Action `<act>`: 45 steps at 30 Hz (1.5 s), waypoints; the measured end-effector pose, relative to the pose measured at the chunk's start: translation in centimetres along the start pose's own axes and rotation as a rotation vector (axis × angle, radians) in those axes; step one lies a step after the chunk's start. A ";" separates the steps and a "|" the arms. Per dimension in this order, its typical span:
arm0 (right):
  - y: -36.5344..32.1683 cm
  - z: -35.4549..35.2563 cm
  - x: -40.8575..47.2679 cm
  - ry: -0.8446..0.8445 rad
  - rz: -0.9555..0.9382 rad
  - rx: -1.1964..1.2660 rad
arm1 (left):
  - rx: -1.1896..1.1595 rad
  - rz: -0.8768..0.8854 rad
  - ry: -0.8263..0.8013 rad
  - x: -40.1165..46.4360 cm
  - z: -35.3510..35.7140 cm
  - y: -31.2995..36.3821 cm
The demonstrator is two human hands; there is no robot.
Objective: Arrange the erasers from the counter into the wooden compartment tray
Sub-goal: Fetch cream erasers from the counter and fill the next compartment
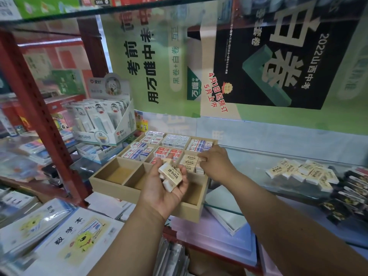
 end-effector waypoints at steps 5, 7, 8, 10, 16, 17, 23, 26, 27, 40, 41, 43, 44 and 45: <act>-4.9 -2.3 -4.3 0.092 -0.128 0.652 | -0.006 0.030 0.016 0.8 -0.4 0.2; -6.7 -1.4 -6.0 0.010 -0.191 0.661 | -0.012 0.034 -0.026 0.9 -0.1 0.2; -7.1 -1.0 -6.6 -0.006 -0.214 0.616 | -0.012 0.029 -0.042 0.9 0.0 0.1; -7.2 -0.2 -6.8 -0.019 -0.217 0.542 | -0.003 0.024 -0.041 0.8 0.1 -0.1; -5.5 -2.6 -5.1 0.141 -0.155 0.699 | -0.004 0.039 -0.001 0.5 -0.3 0.2; -4.5 -3.6 -4.2 0.197 -0.117 0.672 | -0.020 0.044 0.024 0.4 -0.6 0.2; -1.1 -1.9 1.2 0.065 -0.003 0.122 | -0.075 0.047 -0.002 0.2 -1.0 0.1; -2.3 -0.5 2.6 0.035 -0.063 -0.006 | -0.122 0.062 -0.044 0.0 -1.0 0.3; -2.9 -0.1 2.9 0.044 -0.088 -0.057 | -0.134 0.072 -0.049 0.0 -1.1 0.4; -7.9 -0.1 -0.4 -0.222 -0.116 0.753 | -0.074 -0.006 -0.047 0.1 -0.8 0.0; -9.0 0.8 -1.3 -0.372 -0.112 0.808 | -0.059 -0.009 -0.044 0.2 -0.8 0.0; -10.1 2.2 -2.6 -0.569 -0.110 0.751 | -0.034 -0.014 -0.032 0.2 -0.8 -0.2; -10.2 2.3 -2.8 -0.590 -0.131 0.679 | -0.027 -0.019 -0.026 0.1 -0.7 -0.3; -10.2 2.0 -2.8 -0.576 -0.154 0.639 | -0.025 -0.024 -0.021 0.0 -0.7 -0.4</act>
Point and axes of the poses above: each hand's wrist, its own x-axis towards the middle knuckle, its own z-axis out of the palm, y = z × x, the point moved 9 cm from there along x, towards the middle knuckle, and after that the axes turned 10 degrees about x, right-handed, at the moved point
